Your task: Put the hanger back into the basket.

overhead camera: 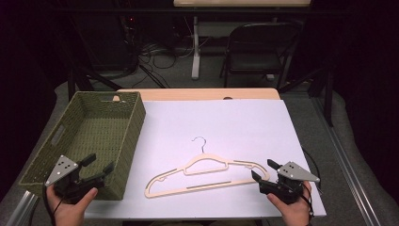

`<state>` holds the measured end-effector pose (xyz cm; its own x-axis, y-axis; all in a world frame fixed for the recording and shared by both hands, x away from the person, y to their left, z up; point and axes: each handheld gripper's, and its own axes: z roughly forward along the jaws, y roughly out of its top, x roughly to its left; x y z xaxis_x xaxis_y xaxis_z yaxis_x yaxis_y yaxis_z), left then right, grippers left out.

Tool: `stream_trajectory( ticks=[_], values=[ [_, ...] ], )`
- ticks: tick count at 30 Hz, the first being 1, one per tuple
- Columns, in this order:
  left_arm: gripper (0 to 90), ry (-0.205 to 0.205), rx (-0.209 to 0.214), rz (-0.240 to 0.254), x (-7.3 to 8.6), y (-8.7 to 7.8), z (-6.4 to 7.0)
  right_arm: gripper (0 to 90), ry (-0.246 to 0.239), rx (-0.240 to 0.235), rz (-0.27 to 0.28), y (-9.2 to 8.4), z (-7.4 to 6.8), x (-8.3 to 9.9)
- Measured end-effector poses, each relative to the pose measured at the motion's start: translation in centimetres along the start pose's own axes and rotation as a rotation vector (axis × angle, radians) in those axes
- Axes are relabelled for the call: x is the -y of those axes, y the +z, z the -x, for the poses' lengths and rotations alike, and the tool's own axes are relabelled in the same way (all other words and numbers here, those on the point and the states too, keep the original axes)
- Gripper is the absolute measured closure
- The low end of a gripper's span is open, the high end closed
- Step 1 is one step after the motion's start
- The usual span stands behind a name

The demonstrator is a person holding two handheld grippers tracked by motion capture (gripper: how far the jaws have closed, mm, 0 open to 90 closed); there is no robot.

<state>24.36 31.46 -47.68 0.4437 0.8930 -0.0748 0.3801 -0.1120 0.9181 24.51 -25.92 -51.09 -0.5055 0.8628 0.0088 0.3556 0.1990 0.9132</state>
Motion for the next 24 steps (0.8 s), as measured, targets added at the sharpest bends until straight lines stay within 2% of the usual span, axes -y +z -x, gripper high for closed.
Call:
stream_trajectory(
  ticks=[8,13,15,16,17,18,20,21,22,24],
  values=[
    [24.0,0.000,0.013,-0.025,0.0,0.1,0.1,28.9,-0.006,-0.017,-0.055,0.4,0.2,-0.1],
    [23.1,-0.004,0.017,-0.044,-0.2,0.1,0.0,28.9,-0.067,-0.012,-0.119,0.8,0.0,-0.8],
    [22.6,-0.005,0.017,-0.045,-0.3,0.0,-0.1,28.9,-0.074,-0.011,-0.130,0.9,-0.1,-1.0],
    [22.1,-0.005,0.018,-0.046,-0.3,0.0,-0.1,28.6,-0.083,-0.014,-0.155,1.0,0.0,-1.3],
    [22.1,-0.005,0.018,-0.048,-0.4,0.0,-0.1,27.9,-0.083,-0.014,-0.155,1.0,0.0,-1.3],
    [21.5,-0.006,0.024,-0.053,-0.5,0.0,-0.1,27.5,-0.089,-0.023,-0.189,1.3,0.0,-1.6],
    [21.1,-0.003,0.025,-0.057,-0.6,0.0,-0.1,27.5,-0.097,-0.021,-0.204,1.4,0.0,-1.8],
    [21.1,0.001,0.027,-0.060,-0.7,0.1,-0.1,27.5,-0.111,-0.024,-0.224,1.6,0.0,-1.9],
    [21.1,0.005,0.030,-0.067,-0.8,0.1,-0.1,27.3,-0.134,-0.028,-0.266,1.9,0.1,-2.3],
    [21.1,0.019,0.026,-0.075,-1.1,0.2,0.0,27.3,-0.153,-0.037,-0.297,2.1,0.2,-2.7]
  ],
)
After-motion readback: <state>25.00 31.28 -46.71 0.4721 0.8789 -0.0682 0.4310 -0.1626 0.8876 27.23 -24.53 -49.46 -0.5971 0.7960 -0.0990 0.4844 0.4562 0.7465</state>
